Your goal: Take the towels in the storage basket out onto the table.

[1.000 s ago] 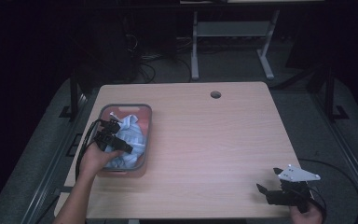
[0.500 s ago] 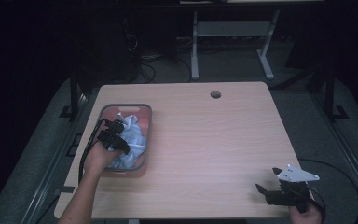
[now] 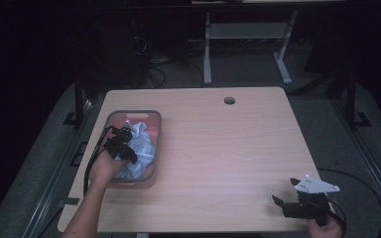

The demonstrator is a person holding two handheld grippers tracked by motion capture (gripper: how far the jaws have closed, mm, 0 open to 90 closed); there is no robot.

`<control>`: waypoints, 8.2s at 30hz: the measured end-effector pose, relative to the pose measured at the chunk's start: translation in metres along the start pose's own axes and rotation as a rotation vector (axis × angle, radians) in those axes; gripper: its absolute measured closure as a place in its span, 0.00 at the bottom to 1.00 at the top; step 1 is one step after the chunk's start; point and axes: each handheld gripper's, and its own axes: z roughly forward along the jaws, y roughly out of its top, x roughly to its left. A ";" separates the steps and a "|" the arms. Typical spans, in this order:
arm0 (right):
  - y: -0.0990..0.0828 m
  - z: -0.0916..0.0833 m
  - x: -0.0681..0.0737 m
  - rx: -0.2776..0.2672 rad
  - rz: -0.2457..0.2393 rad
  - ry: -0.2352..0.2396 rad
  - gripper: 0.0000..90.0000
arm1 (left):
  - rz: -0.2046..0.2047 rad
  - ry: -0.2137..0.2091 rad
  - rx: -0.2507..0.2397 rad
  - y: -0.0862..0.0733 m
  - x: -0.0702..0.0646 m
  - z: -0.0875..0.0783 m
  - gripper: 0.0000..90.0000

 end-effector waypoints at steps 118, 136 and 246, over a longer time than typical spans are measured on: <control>0.003 -0.005 -0.003 -0.036 0.010 -0.032 0.15 | -0.086 -0.265 -0.440 0.024 -0.025 -0.129 0.70; 0.002 -0.008 -0.003 -0.039 0.011 -0.038 0.15 | -0.039 -0.267 -0.443 0.045 -0.052 -0.137 0.70; 0.002 -0.010 -0.002 -0.054 0.022 -0.028 0.15 | 0.108 -0.411 -0.318 0.116 -0.192 -0.009 0.69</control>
